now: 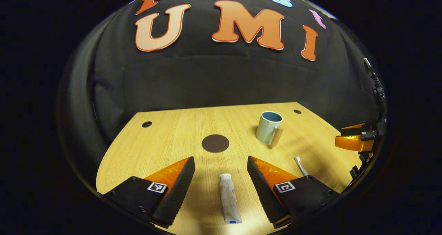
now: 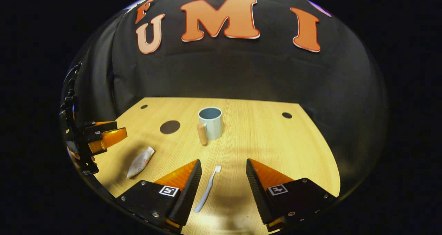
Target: Put the toothbrush and toothpaste on the desktop into the cup, then pick up the cup and place it on the coaster on the desktop.
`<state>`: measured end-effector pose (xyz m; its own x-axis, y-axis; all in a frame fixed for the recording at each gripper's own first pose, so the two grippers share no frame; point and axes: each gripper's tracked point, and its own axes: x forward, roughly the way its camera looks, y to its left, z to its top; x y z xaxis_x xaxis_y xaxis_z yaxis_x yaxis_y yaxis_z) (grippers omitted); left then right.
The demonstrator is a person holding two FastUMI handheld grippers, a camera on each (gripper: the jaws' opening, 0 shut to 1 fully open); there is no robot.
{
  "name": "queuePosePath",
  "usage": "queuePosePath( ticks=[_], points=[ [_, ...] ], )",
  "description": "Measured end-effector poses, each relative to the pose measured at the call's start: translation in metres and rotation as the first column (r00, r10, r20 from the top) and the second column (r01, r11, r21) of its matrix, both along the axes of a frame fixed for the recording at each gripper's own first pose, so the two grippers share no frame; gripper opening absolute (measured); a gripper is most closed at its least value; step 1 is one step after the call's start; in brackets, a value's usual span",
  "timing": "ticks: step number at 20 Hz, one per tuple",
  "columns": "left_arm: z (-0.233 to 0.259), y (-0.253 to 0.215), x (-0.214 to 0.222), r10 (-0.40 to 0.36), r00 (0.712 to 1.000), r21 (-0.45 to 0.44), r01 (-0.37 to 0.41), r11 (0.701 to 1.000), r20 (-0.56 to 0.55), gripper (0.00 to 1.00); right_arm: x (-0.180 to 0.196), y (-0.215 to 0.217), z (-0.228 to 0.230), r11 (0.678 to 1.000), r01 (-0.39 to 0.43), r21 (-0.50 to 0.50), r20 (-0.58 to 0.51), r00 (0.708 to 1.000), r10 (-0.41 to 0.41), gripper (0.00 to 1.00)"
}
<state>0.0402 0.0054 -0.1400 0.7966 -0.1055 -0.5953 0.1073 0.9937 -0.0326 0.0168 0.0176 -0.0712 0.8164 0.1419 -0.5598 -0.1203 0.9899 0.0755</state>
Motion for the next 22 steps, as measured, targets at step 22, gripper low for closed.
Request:
queuePosePath(
  ticks=[22],
  points=[
    [-0.049,-0.030,-0.023,-0.099,0.769,-0.036,0.098,0.995,-0.631,0.76,-0.013,0.041,-0.100,0.989,-0.146,0.026,-0.539,0.831,0.137,0.56]
  ],
)
